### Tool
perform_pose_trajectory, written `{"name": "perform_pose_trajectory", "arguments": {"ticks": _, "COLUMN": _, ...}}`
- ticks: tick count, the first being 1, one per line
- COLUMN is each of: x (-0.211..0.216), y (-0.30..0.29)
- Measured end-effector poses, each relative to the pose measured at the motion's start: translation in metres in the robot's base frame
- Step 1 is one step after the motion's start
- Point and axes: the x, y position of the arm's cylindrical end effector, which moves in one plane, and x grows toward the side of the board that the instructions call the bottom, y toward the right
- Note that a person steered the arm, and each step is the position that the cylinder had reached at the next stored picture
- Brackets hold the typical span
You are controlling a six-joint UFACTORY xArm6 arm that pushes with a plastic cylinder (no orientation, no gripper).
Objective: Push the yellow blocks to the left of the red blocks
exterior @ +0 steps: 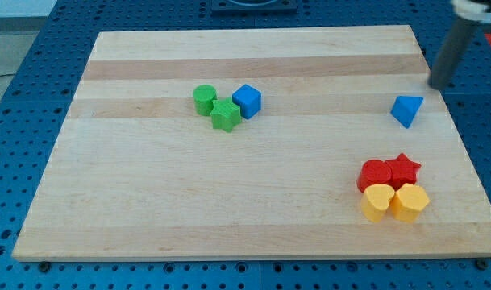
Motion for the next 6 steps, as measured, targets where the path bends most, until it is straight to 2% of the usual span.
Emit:
{"name": "perform_pose_trajectory", "arguments": {"ticks": 1, "x": 0.044, "y": 0.013}}
{"name": "perform_pose_trajectory", "arguments": {"ticks": 3, "x": 0.188, "y": -0.008}}
{"name": "perform_pose_trajectory", "arguments": {"ticks": 4, "x": 0.214, "y": -0.087}}
{"name": "perform_pose_trajectory", "arguments": {"ticks": 6, "x": 0.220, "y": -0.216}}
